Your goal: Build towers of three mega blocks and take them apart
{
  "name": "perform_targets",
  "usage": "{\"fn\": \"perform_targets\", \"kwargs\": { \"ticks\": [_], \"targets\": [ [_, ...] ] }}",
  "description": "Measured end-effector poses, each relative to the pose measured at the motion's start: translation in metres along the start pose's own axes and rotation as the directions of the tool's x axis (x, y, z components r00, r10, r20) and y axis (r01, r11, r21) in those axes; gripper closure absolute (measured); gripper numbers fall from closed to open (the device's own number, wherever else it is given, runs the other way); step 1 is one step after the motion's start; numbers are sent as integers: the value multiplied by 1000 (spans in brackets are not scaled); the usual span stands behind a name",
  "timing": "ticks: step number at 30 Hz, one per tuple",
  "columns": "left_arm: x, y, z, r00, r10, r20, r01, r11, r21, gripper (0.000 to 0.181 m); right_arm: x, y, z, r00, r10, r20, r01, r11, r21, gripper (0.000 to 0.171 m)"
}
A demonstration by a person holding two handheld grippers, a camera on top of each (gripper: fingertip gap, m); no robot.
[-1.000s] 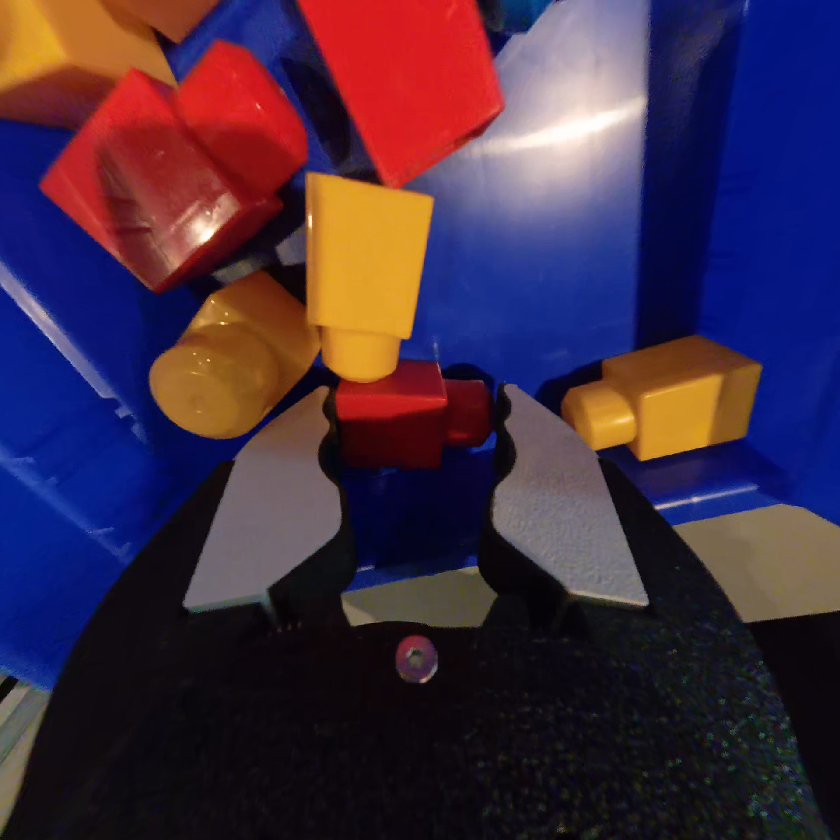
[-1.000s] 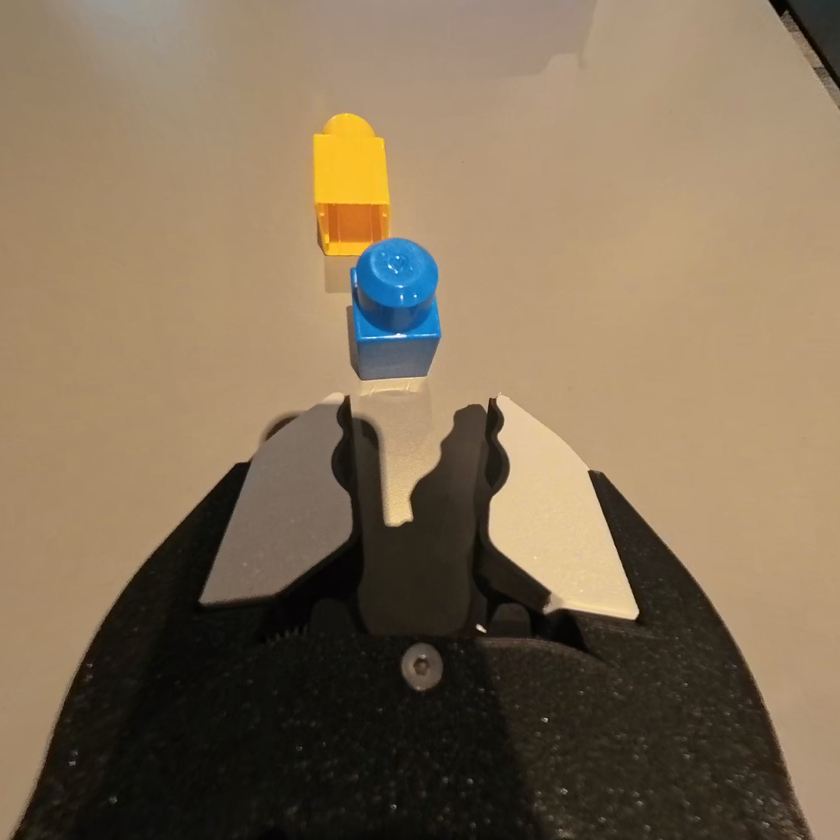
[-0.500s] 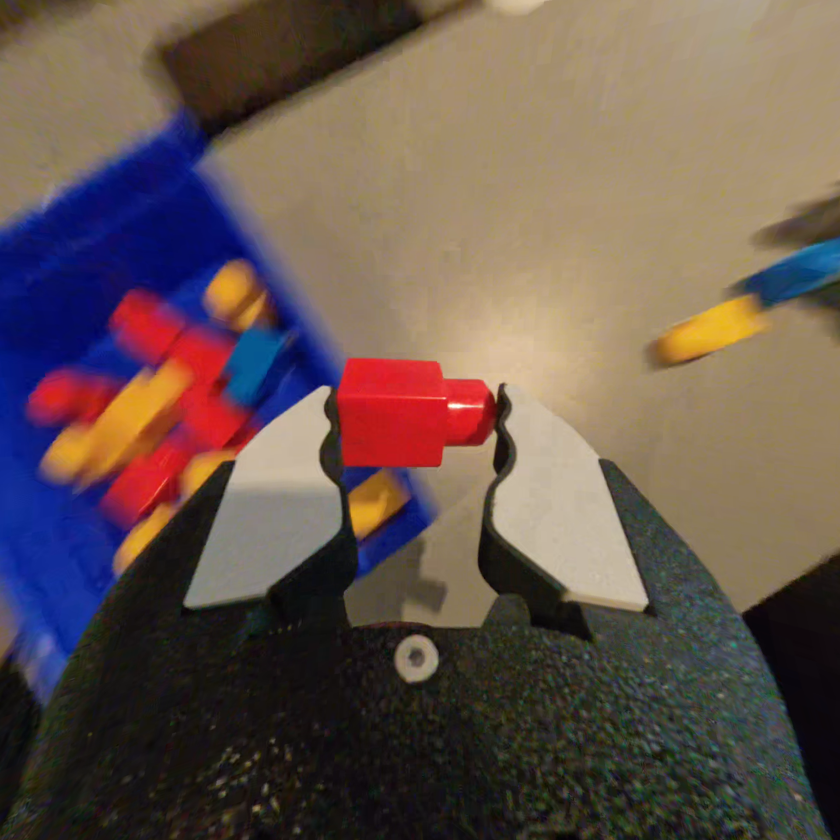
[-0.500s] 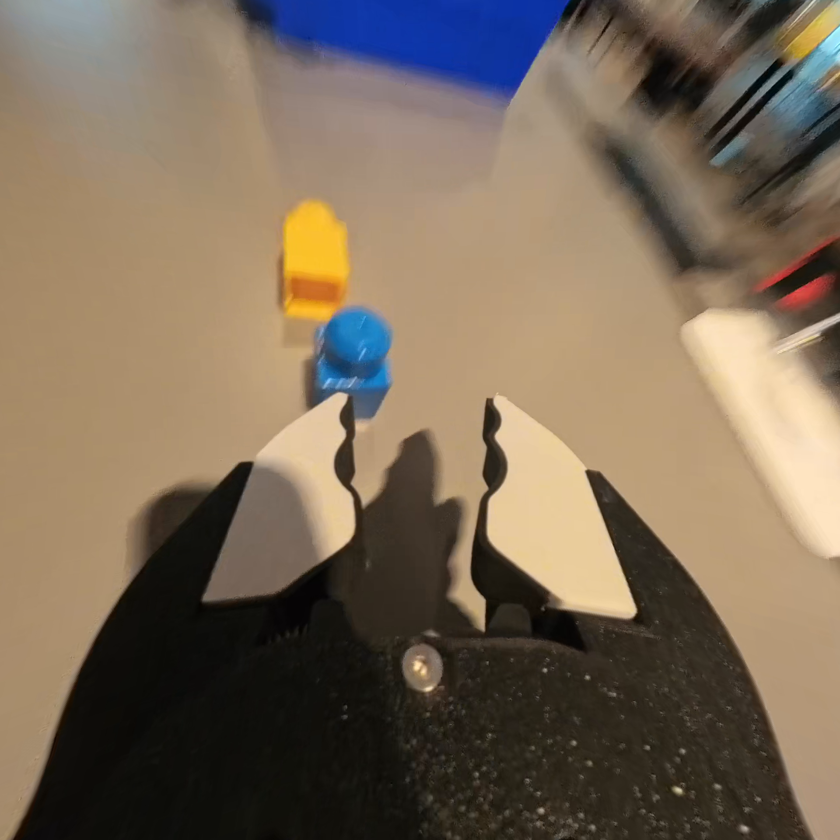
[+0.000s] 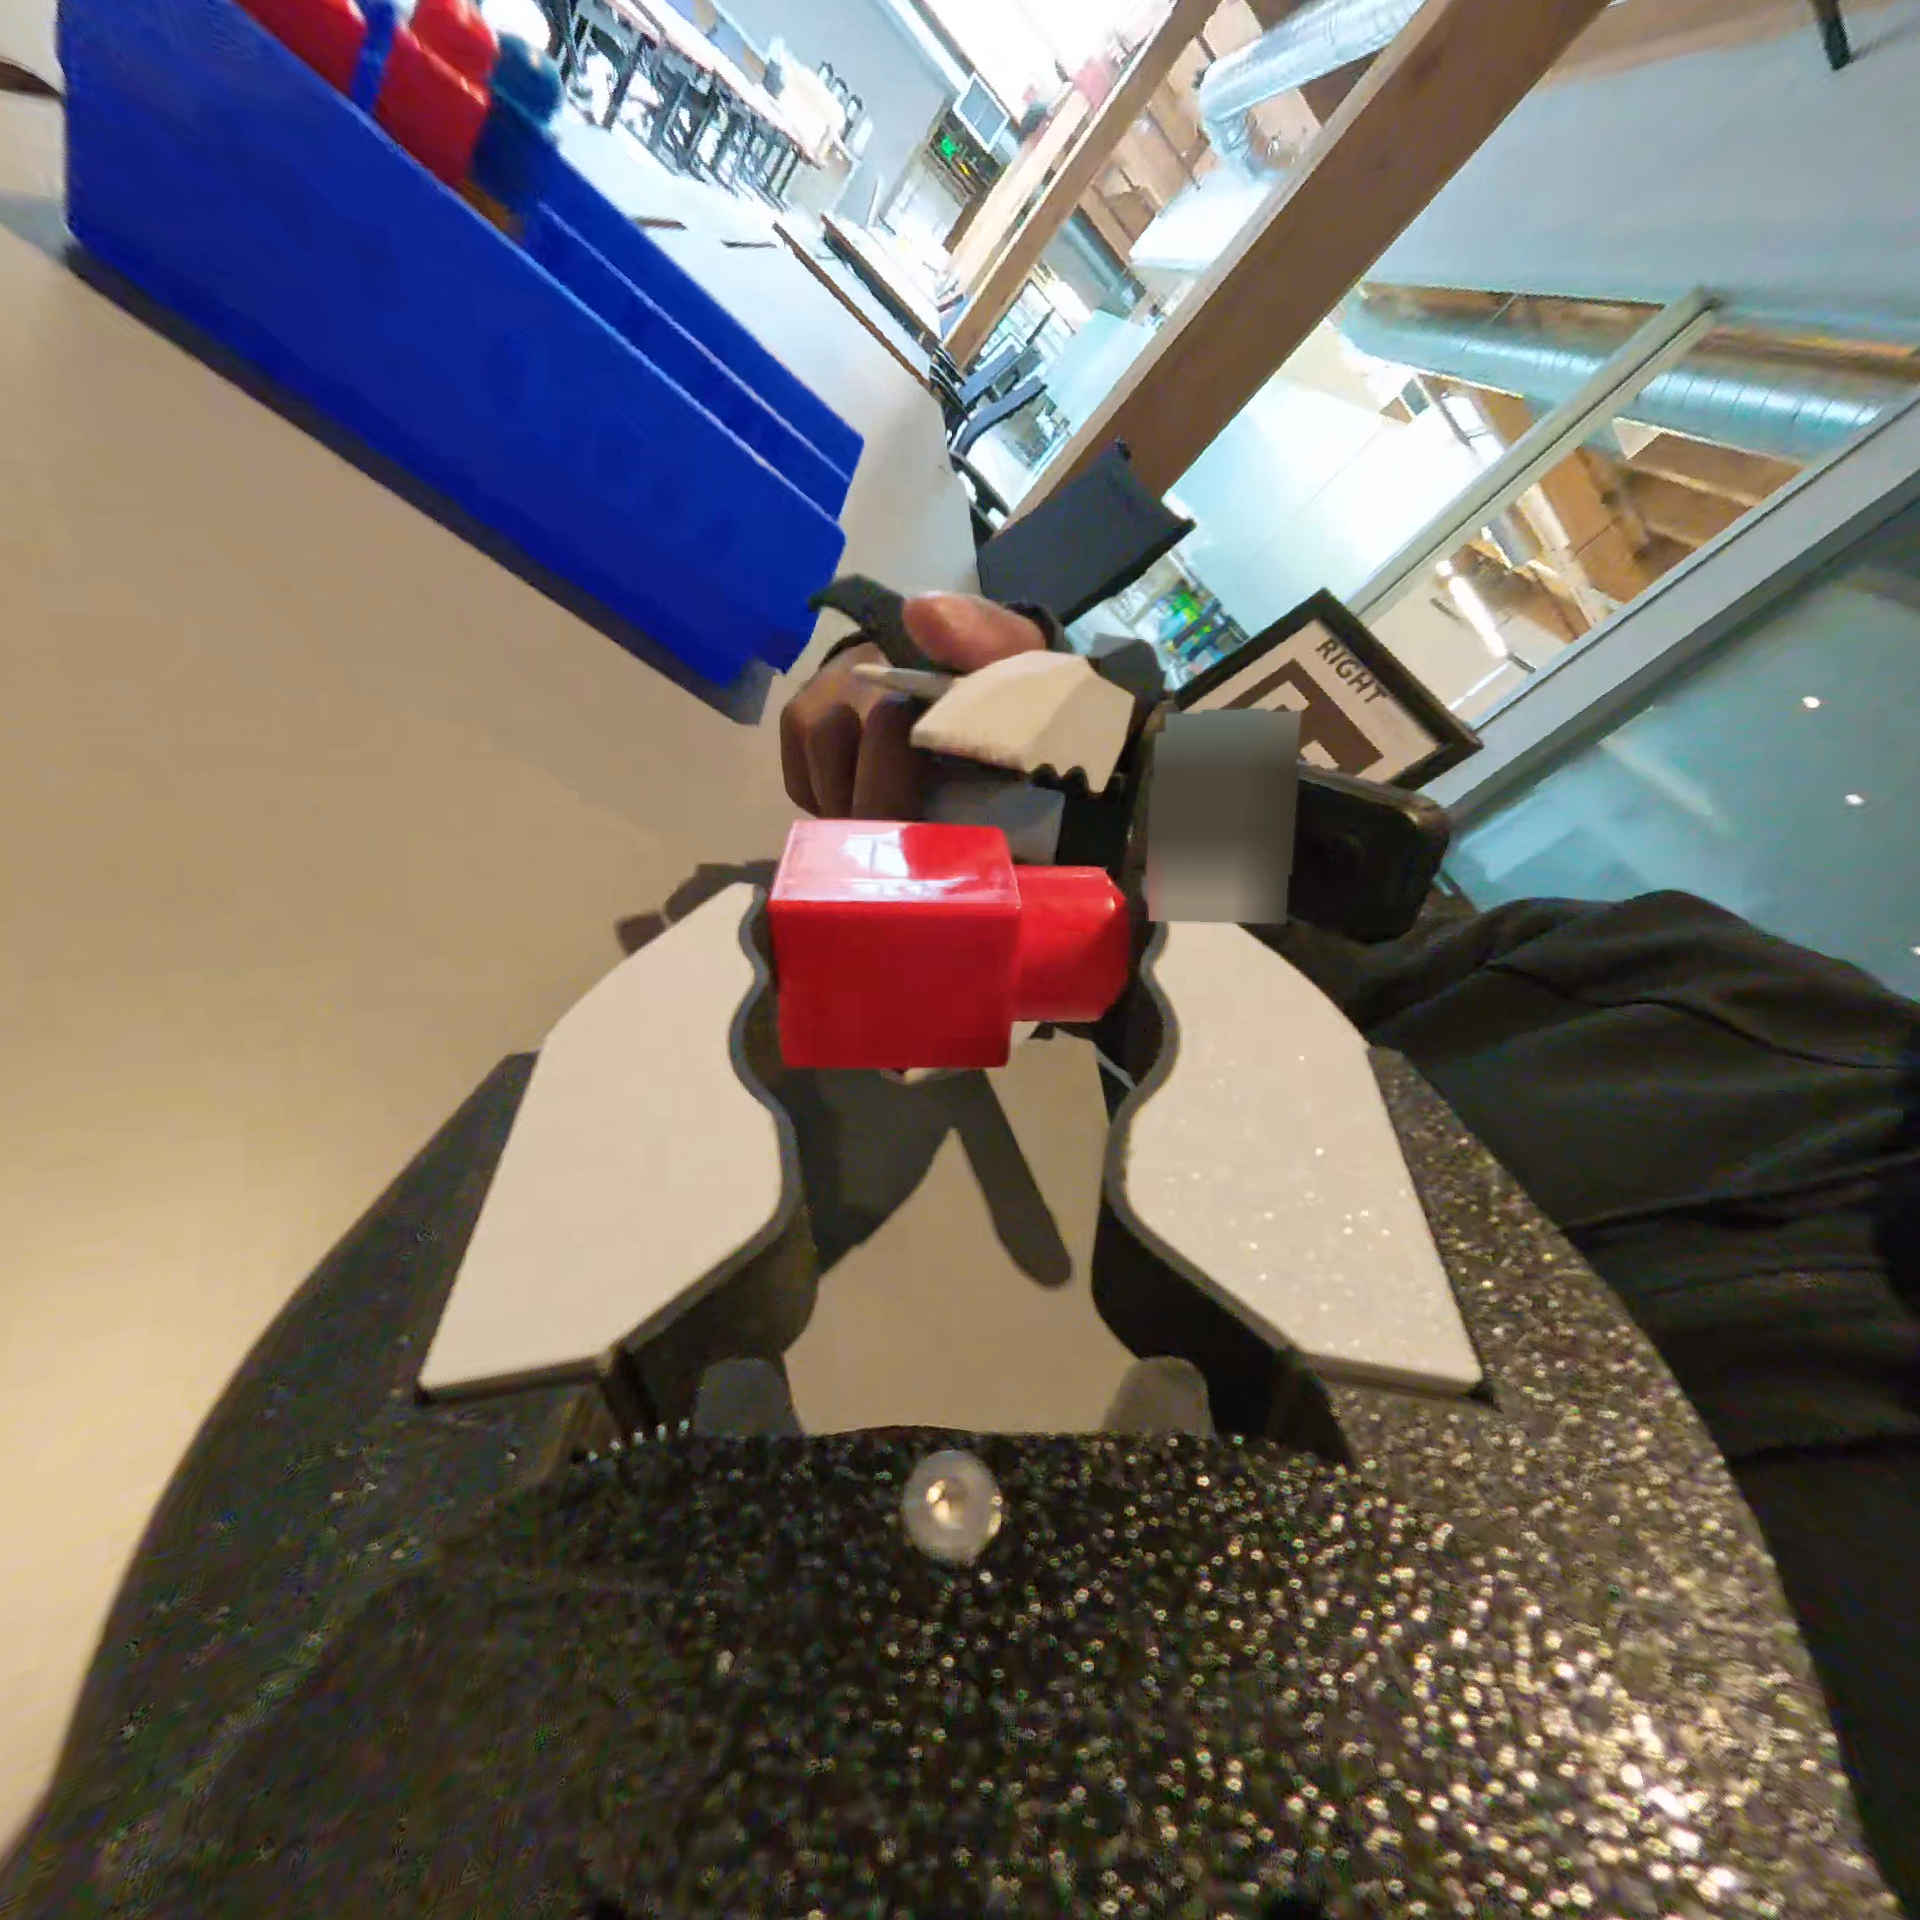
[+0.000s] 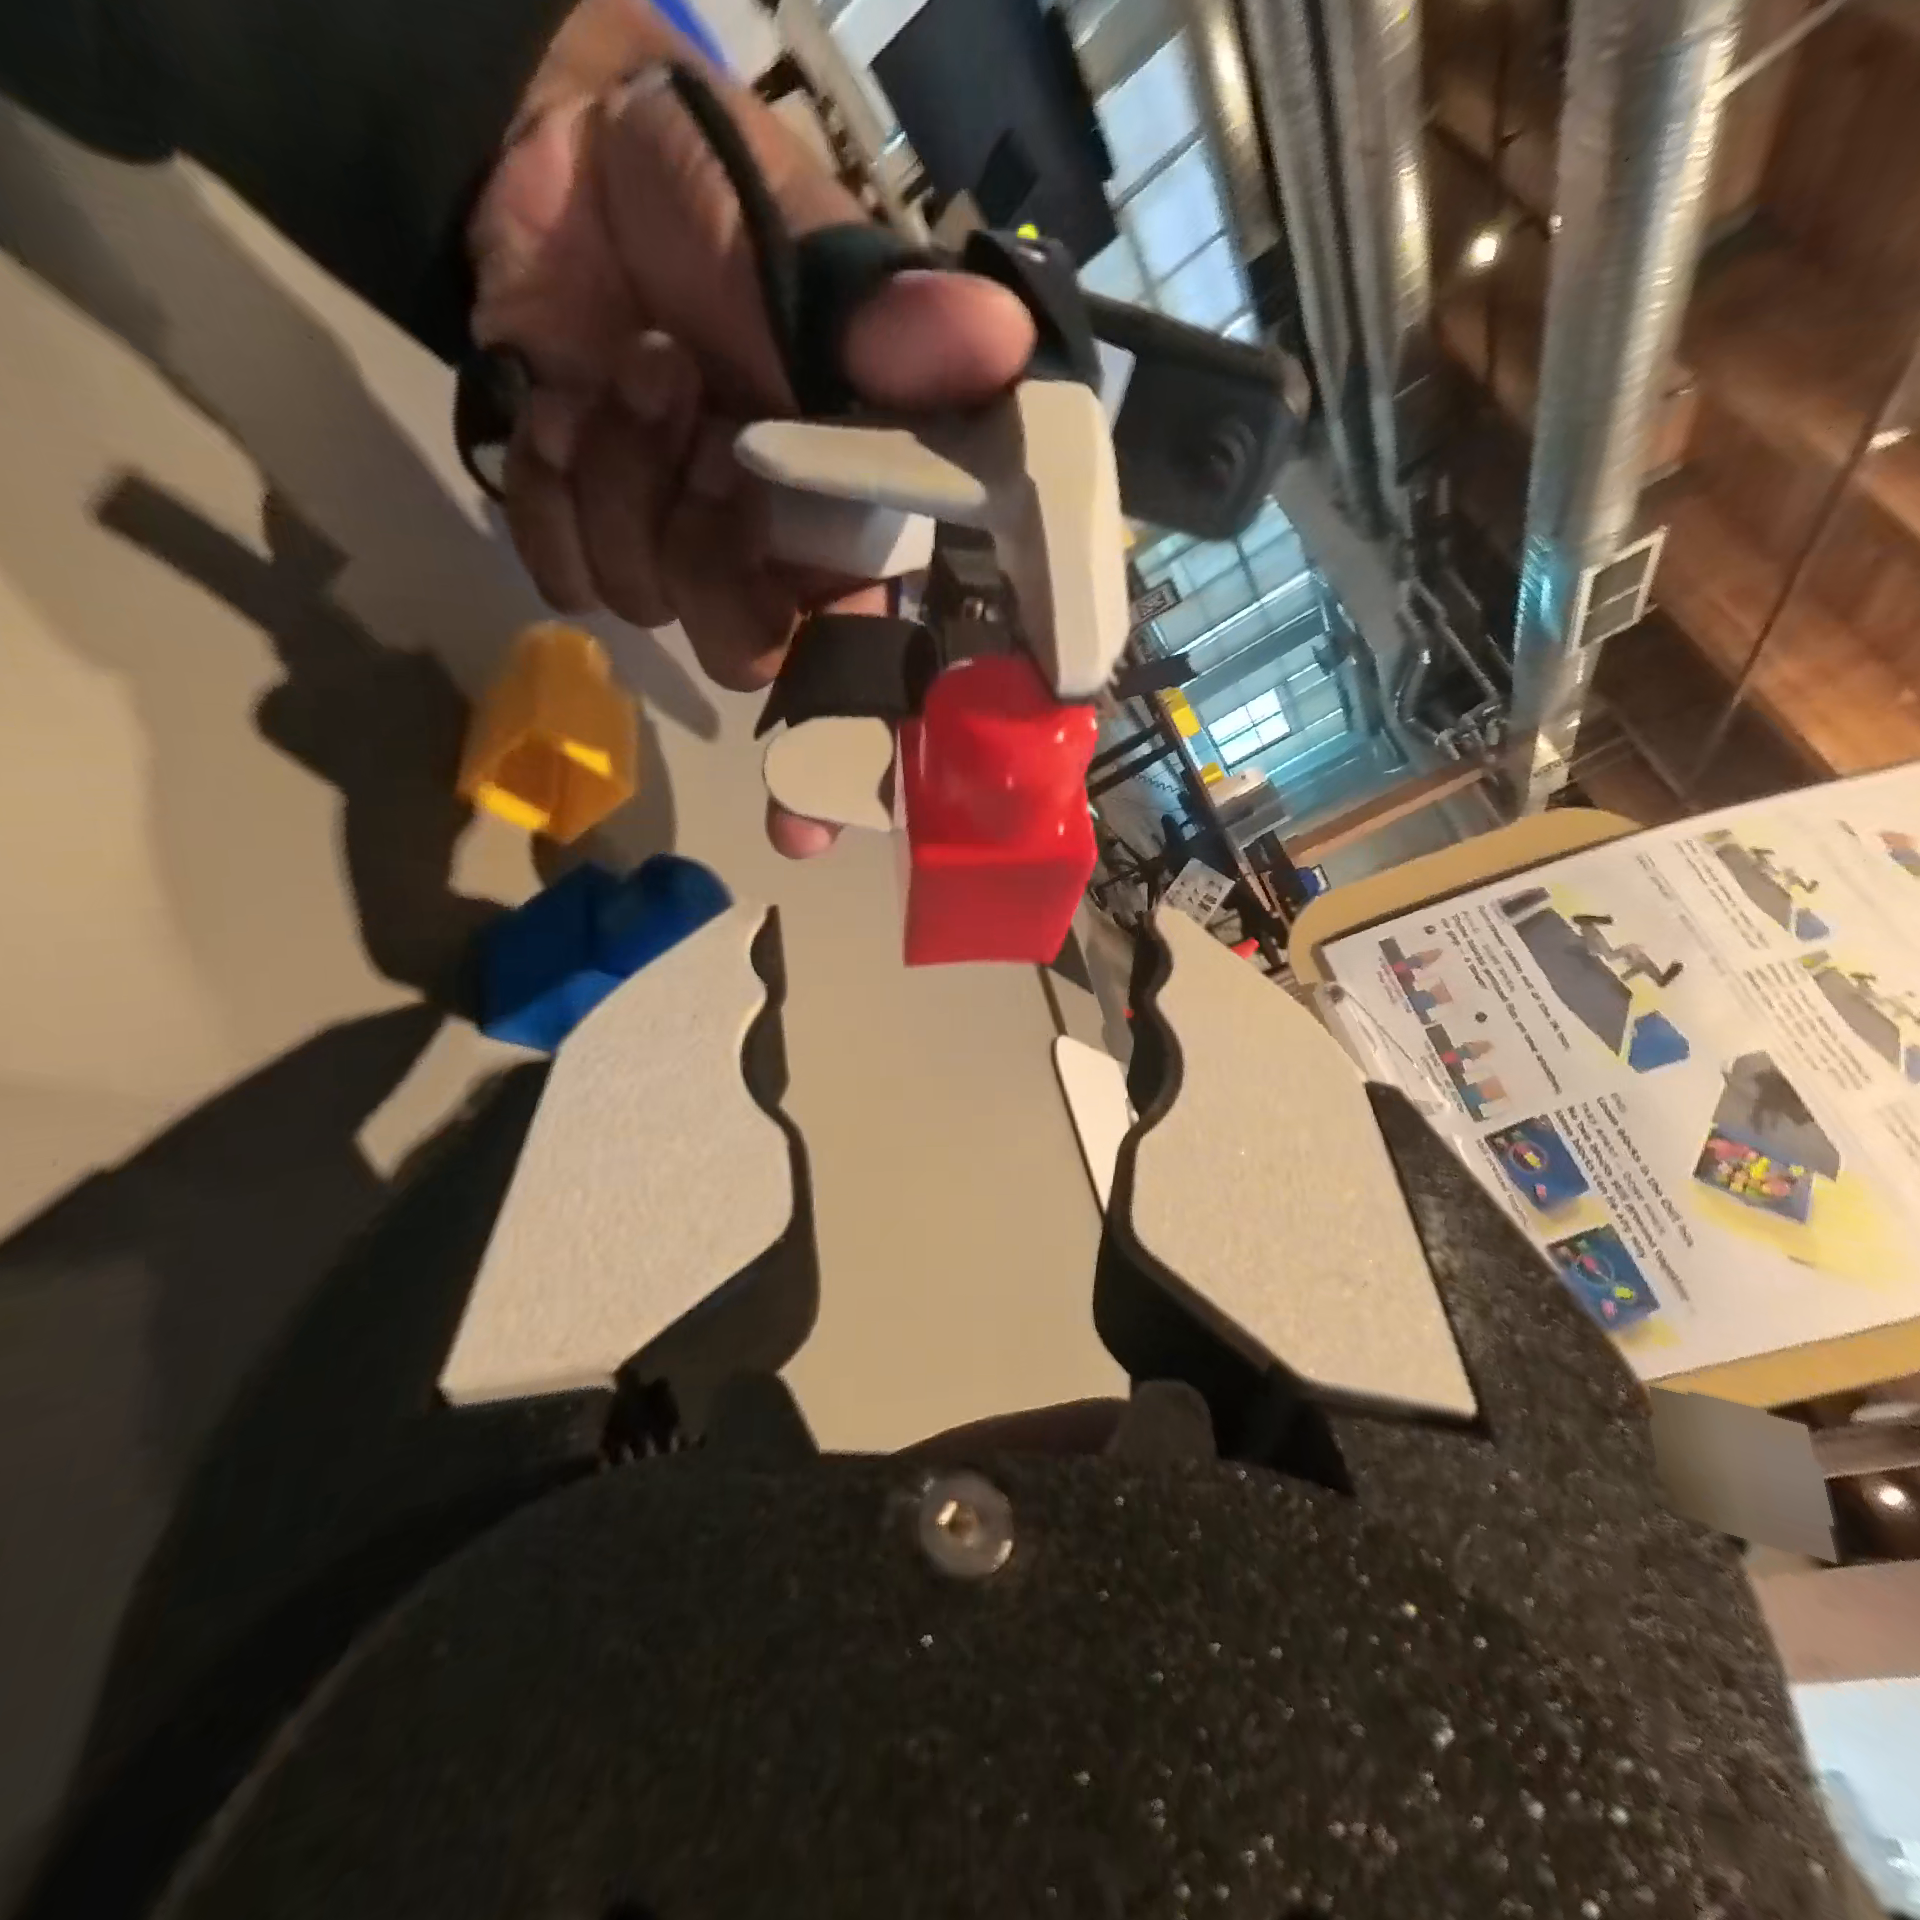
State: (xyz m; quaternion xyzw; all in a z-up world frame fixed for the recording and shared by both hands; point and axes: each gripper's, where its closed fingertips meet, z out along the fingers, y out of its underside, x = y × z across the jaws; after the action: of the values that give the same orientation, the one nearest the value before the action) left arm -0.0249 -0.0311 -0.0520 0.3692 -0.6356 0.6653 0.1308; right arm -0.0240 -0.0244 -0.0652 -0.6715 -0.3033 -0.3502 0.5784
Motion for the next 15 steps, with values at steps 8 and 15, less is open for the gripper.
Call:
{"fn": "perform_targets", "kwargs": {
  "ticks": [8, 15],
  "targets": [
    [2, 21, 10, 1000, 9, -10, -10, 997, -73, 117, -14, -12, 4, 997, 42, 60, -44, 998, 36, 129],
    [-5, 19, -10, 955, 270, 127, -255, 959, -122, 111, -11, 6, -6, 911, 342, 230, -340, 939, -49, 135]
  ]
}}
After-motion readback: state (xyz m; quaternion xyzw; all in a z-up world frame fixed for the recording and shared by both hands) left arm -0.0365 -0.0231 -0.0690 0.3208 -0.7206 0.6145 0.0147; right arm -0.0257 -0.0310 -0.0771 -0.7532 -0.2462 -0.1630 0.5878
